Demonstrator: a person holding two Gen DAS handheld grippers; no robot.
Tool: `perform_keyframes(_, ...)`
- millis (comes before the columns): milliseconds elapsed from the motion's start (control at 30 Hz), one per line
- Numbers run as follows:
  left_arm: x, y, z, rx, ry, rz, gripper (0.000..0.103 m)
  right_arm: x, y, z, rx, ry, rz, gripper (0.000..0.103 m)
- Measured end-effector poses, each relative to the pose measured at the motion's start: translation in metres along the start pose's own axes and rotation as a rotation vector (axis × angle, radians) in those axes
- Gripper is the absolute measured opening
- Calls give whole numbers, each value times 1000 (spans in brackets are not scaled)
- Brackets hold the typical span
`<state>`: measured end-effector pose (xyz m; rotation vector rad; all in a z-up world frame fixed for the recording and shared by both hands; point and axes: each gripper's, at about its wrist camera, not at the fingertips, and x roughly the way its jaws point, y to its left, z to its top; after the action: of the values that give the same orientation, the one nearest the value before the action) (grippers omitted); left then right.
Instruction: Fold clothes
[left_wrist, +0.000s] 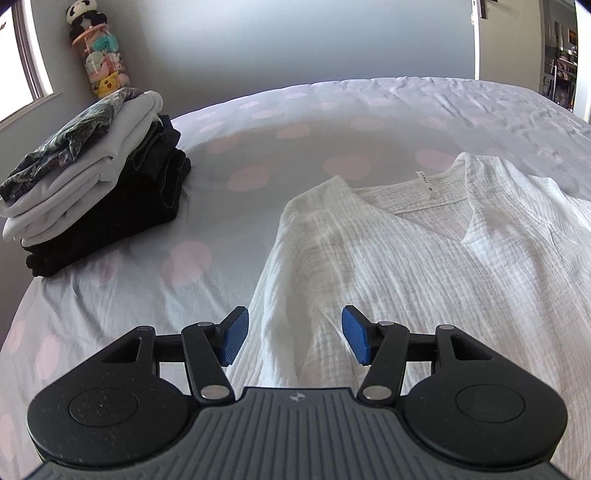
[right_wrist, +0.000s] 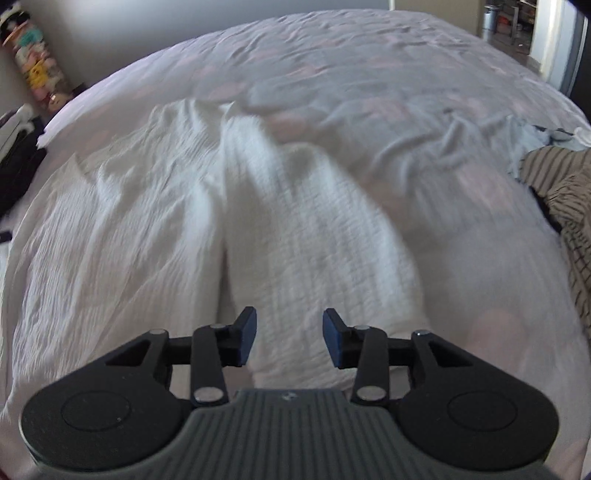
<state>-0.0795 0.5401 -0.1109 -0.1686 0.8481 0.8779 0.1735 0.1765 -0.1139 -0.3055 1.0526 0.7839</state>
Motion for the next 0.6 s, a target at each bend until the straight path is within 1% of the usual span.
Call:
perform_keyframes(33,-2,-3,1,9,-3,-2,66,4,7,-3,-34,29,-8,57)
perform_keyframes(67,-4,-6,1,18,-6,-3,66,8,15,-6,-69,58,-16,63)
perform_keyframes(133,-6,-4,1,18,-5,0,66,18,24,-13,-135,101,-64,64)
perform_keyframes(167,-6,-2,0,14,-4,3,66,23,27,-16,-163,116,-87,60)
perform_keyframes(233,-7,0,0,3,-5,1,66,31,28,-21,-191,135,-135,43)
perform_keyframes(300,-7,3,0,-8,-6,-1,66,28,21,-19,-147,125,-139,18)
perform_keyframes(333,-8,4,0,-13,-7,-2,66,24,17,-16,-132,110,-138,12)
perform_keyframes(467,-5,4,-2,-5,-4,-3,66,-12,-3,1,-82,9,-145,10)
perform_keyframes(600,1,2,-4,6,5,7,66,-28,-38,51,-55,-69,-226,10)
